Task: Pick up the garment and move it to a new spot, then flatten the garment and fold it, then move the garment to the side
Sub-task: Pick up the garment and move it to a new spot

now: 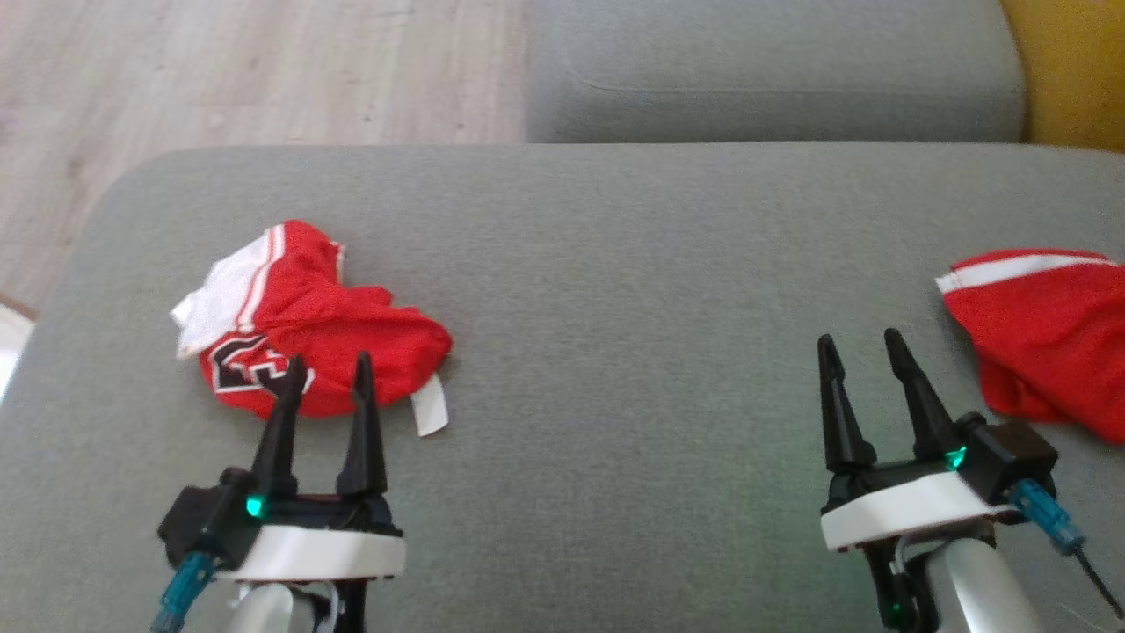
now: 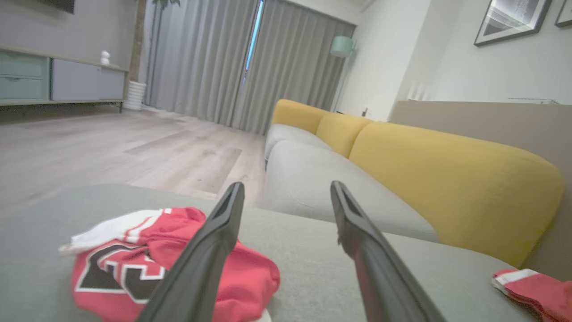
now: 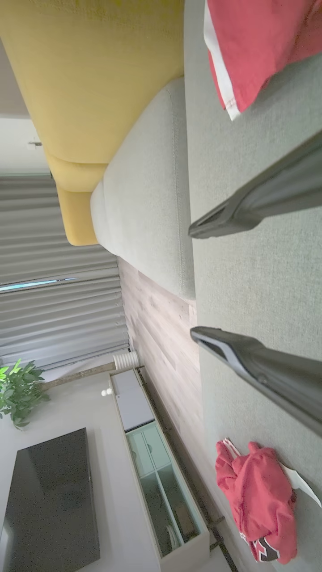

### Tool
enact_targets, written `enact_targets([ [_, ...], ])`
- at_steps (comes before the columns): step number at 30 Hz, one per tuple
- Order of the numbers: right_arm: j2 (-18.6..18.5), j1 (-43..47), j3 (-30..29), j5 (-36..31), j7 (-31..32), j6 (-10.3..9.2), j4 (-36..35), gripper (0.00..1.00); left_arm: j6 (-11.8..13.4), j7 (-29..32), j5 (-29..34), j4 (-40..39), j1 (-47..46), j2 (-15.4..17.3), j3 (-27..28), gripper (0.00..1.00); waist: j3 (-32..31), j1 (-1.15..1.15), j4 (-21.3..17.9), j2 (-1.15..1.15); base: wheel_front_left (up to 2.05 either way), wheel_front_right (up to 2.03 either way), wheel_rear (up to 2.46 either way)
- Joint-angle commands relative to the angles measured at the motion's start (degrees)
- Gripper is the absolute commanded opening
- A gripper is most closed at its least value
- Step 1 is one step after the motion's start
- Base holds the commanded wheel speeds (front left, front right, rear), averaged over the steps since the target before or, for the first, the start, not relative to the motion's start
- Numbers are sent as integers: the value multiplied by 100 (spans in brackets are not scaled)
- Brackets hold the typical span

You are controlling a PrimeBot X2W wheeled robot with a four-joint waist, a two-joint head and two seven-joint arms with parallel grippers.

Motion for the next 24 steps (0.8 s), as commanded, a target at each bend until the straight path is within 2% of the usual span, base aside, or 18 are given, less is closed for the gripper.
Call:
enact_targets([
  [1, -12, -75, 168, 36, -63, 37, -146, 100, 38, -31, 58, -171, -64, 12, 261, 100, -83, 0, 157, 0, 0, 0, 0],
  [14, -12, 64, 538, 270, -63, 37, -11, 100, 69, -31, 216, -183, 240, 12, 587, 100, -356, 0, 998, 0, 0, 0, 0],
  [24, -12, 81, 674, 334, -63, 37, 19, 100, 34, -31, 261, -173, 286, 12, 695, 100, -356, 0, 1091, 0, 0, 0, 0],
])
